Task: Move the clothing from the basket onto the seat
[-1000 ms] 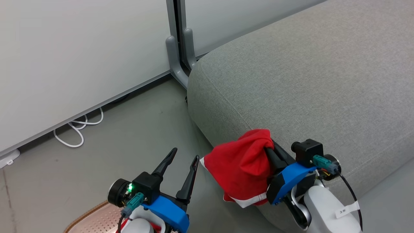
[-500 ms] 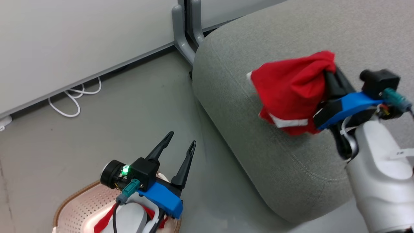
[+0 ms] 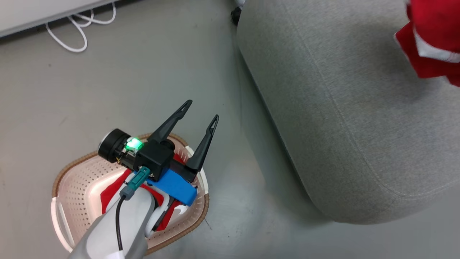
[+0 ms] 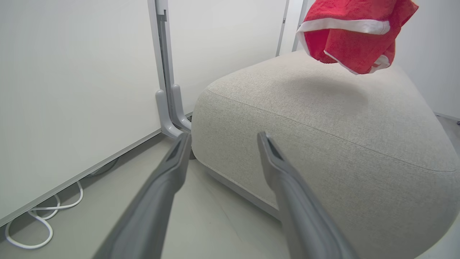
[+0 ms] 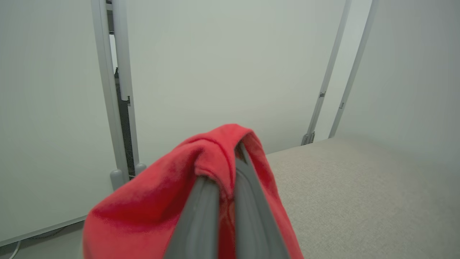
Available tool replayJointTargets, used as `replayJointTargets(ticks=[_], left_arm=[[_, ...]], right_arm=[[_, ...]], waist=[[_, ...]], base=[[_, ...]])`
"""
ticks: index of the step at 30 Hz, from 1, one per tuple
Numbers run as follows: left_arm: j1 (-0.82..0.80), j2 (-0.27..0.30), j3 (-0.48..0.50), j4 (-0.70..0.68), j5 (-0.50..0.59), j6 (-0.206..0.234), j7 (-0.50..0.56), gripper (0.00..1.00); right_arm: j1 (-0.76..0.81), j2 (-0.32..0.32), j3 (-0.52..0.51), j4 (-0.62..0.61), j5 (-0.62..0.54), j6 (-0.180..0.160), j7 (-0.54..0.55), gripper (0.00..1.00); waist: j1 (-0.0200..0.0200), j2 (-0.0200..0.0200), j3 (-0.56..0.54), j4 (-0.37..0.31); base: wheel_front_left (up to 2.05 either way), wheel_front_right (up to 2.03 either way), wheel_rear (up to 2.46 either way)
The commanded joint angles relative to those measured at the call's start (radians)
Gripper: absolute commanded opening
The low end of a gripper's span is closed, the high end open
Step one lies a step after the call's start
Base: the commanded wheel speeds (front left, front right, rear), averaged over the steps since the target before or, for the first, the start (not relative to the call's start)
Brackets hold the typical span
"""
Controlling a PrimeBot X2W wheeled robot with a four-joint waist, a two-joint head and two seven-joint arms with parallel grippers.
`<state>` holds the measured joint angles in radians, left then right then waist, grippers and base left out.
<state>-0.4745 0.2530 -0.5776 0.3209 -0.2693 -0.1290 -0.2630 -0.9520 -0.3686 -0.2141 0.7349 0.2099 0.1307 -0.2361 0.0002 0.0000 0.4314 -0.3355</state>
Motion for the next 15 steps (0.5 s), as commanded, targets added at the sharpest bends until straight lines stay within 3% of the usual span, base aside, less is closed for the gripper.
replayJointTargets(ticks=[1, 7, 15], left_arm=[[-0.026, 0.011, -0.002, -0.014, 0.010, -0.002, -0.003, 1.00], [-0.076, 0.054, -0.012, -0.066, 0.027, -0.002, -0.003, 1.00], [-0.073, 0.082, 0.006, -0.128, 0.029, 0.006, -0.003, 1.00]], right_arm=[[-0.030, -0.017, -0.026, -0.002, 0.004, 0.000, -0.009, 0.00], [-0.079, -0.038, -0.145, -0.006, -0.014, 0.000, -0.026, 0.00], [-0.032, 0.015, -0.234, 0.036, -0.075, 0.000, -0.030, 0.00]], waist=[[-0.0002, 0.0000, 0.085, 0.050], [-0.0002, 0.0000, 0.189, 0.067], [-0.0002, 0.0000, 0.242, 0.071]], base=[[0.00, 0.00, 0.00], [0.00, 0.00, 0.00], [0.00, 0.00, 0.00]])
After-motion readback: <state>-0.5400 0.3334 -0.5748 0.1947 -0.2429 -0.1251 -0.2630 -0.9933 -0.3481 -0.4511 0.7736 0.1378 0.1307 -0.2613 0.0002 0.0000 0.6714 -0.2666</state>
